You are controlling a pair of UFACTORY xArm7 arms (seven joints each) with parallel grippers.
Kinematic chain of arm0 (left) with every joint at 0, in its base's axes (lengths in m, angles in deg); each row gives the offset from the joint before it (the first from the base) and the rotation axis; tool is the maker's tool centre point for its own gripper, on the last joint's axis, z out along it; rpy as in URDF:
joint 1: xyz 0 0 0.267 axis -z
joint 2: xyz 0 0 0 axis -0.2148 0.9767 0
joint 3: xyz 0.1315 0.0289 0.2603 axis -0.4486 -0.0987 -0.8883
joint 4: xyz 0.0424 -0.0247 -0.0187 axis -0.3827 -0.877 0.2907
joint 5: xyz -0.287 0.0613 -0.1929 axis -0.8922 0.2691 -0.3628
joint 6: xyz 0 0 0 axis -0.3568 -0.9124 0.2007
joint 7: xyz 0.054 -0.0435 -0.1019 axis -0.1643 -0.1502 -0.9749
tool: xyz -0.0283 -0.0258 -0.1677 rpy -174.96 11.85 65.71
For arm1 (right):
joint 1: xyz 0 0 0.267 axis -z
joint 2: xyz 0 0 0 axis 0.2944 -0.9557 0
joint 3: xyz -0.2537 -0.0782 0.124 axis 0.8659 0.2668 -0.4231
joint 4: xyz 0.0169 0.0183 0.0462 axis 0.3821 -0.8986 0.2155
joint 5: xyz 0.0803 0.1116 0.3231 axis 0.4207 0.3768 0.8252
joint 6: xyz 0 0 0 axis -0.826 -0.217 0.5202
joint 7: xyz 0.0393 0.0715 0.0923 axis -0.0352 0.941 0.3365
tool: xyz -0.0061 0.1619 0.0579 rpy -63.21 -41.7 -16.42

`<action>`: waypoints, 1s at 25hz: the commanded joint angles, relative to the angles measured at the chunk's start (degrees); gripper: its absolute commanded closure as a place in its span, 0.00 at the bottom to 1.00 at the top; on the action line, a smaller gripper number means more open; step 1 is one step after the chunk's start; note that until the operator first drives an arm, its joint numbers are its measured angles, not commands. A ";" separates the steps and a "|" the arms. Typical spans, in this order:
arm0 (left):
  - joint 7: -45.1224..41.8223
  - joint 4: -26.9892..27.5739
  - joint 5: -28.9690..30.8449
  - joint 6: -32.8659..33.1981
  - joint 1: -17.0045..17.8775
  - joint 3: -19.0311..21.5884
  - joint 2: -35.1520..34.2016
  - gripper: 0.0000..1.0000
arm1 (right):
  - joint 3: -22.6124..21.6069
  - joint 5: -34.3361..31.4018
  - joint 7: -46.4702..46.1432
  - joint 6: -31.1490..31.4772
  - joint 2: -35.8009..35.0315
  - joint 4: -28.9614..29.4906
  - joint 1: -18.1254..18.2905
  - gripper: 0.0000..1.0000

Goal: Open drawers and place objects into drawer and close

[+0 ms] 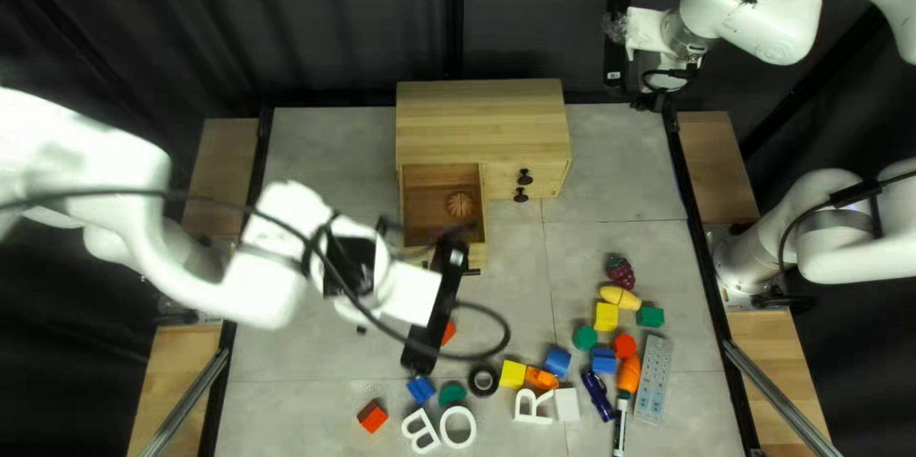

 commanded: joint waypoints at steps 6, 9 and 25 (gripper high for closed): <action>-4.16 -6.08 4.70 11.95 -3.84 -3.32 5.83 1.00 | 0.00 0.00 0.00 0.00 0.00 0.00 0.00 0.00; -6.41 -10.44 3.55 16.87 -4.60 -4.10 5.97 0.45 | 0.00 0.00 0.00 0.00 0.00 0.00 0.00 0.00; -4.83 -0.70 -2.33 1.60 5.02 5.69 6.97 0.00 | 0.00 0.00 0.00 0.00 0.00 0.00 0.00 0.00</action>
